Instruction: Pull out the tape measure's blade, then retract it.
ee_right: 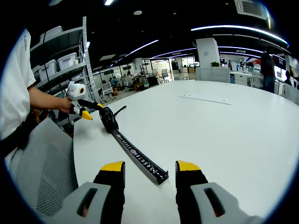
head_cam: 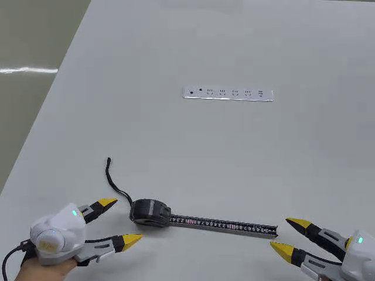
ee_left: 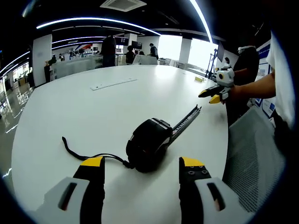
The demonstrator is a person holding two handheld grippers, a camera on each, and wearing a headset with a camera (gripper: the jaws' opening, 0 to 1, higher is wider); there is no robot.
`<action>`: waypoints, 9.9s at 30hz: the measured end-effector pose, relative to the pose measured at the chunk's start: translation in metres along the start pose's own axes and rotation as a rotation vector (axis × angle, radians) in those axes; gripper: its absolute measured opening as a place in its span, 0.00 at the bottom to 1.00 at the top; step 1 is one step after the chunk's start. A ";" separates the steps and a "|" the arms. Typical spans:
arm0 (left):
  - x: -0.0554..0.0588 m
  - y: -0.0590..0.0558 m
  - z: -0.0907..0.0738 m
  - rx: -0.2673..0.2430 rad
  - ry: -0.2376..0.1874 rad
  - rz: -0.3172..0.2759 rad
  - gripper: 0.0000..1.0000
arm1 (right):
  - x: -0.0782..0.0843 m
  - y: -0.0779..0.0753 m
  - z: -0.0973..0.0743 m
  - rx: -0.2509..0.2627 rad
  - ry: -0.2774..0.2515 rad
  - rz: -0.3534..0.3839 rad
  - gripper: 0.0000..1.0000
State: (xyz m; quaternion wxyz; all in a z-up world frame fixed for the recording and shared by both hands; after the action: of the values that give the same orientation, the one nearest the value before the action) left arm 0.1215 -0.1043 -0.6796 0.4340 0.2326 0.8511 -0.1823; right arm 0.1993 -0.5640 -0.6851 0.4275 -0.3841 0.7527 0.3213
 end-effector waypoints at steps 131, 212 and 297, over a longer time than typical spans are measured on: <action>0.019 -0.039 -0.033 -0.156 -0.040 -0.107 0.70 | 0.003 0.046 -0.033 0.093 -0.030 0.027 0.61; -0.015 -0.051 0.044 -0.397 -0.041 -0.414 0.77 | 0.007 0.013 -0.004 0.005 -0.013 0.020 0.56; -0.014 -0.048 0.071 -0.474 -0.003 -0.595 0.64 | 0.020 -0.026 0.025 -0.127 0.066 -0.077 0.29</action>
State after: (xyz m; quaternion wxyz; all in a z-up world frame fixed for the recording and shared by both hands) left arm 0.1483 -0.1840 -0.7025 0.4051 -0.1317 0.8993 -0.0989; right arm 0.2246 -0.5628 -0.7171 0.3893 -0.4493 0.7292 0.3389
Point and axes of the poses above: the centre of the closed fingertips' face, and the gripper's own axes: z roughly forward along the fingers, y roughly to its left, x roughly out of its underside, the point moved 10 cm from there along -z, roughly backward along the fingers, and after that the axes turned 1 degree about -z, right-handed, at the moved point
